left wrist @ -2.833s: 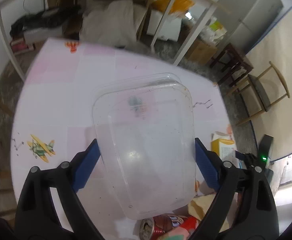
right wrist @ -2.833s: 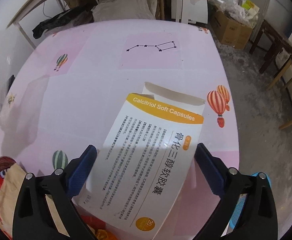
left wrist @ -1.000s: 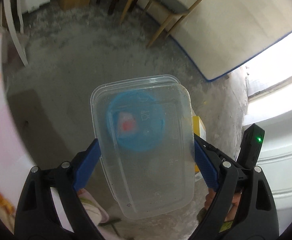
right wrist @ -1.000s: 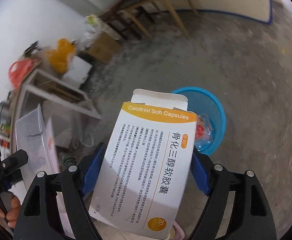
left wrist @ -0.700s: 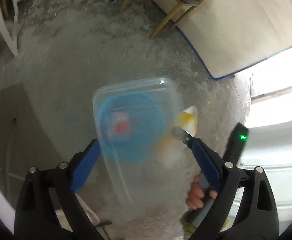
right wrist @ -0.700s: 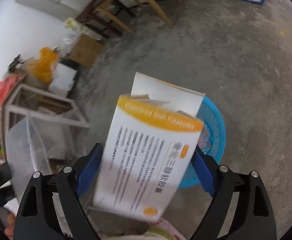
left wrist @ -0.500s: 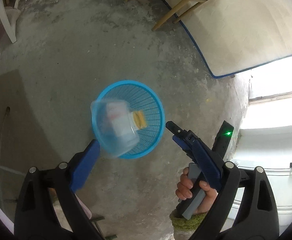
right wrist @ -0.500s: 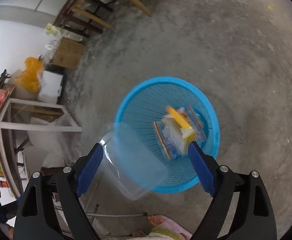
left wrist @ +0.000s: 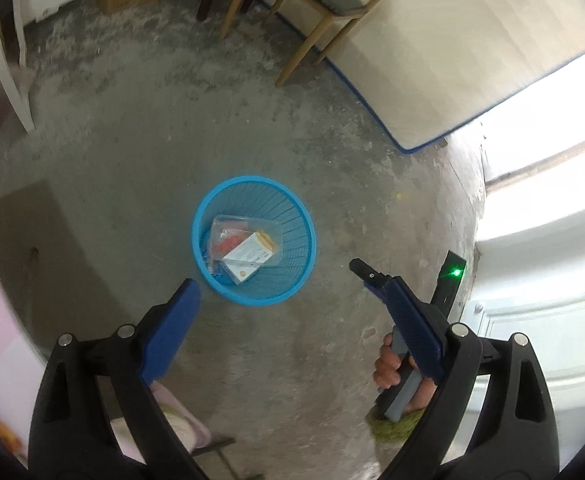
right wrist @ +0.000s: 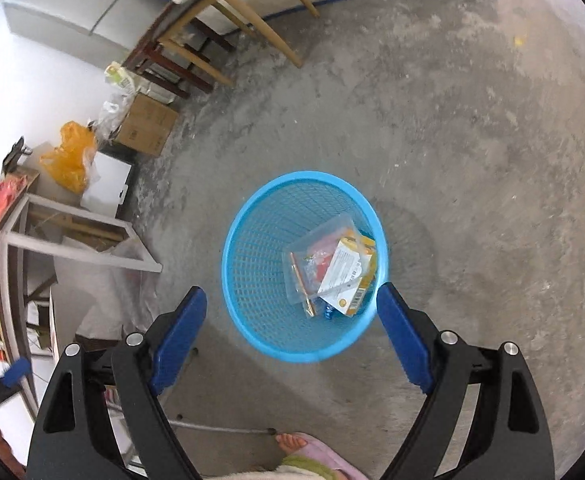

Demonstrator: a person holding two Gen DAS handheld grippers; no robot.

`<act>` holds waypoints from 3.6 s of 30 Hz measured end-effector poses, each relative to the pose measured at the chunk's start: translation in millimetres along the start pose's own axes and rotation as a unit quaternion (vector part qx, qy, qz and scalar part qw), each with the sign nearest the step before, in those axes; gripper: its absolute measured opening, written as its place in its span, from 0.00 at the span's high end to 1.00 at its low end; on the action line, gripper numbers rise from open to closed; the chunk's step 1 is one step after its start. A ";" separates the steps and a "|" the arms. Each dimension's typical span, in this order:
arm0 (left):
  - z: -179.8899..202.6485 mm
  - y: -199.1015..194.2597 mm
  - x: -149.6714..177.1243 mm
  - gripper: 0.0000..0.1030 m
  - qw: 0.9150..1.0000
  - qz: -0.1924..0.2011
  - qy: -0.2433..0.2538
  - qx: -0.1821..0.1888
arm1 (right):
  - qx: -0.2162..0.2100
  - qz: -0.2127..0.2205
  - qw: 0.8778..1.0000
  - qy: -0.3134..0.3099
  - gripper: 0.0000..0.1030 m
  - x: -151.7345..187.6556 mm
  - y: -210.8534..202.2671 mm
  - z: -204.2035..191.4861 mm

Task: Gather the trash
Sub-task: 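Open both tools to drop the container and box into the wastebasket, then move both tools back toward the trash pile on the table, then move both tools toward the green plastic bottle on the table, then close the right tool on the tan crumpled paper bag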

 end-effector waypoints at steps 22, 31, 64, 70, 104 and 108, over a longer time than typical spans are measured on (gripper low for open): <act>-185.5 -367.5 253.9 0.13 0.920 0.291 -0.086 -0.250 | -0.163 -0.077 0.947 -0.267 0.14 166.7 -101.1 -230.5; -255.1 -342.3 367.1 0.13 0.897 0.283 -0.221 -0.259 | -0.245 -0.149 0.883 -0.372 0.13 267.5 -113.2 -346.6; -320.5 -291.2 455.2 0.13 0.880 0.263 -0.290 -0.270 | -0.253 -0.295 0.726 -0.567 0.13 499.7 -95.7 -399.7; -335.5 -298.8 461.2 0.13 0.872 0.271 -0.309 -0.265 | -0.282 -0.337 0.695 -0.570 0.13 528.6 -101.9 -402.2; -337.8 -283.4 424.8 0.13 0.895 0.268 -0.289 -0.209 | -0.171 -0.189 0.769 -0.586 0.47 376.4 -37.4 -447.6; -337.4 -284.7 423.2 0.13 0.893 0.272 -0.285 -0.215 | -0.173 -0.192 0.777 -0.574 0.73 375.4 -33.1 -447.6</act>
Point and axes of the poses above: each gripper's, at about its wrist camera, not at the fingertips, and y roughly the way its jaws point, z to its right, x to its underside, the point moved 5 cm from there along y, roughly the way its jaws point, and after that the axes turned 4 degrees about -x, right-handed, at the moved point
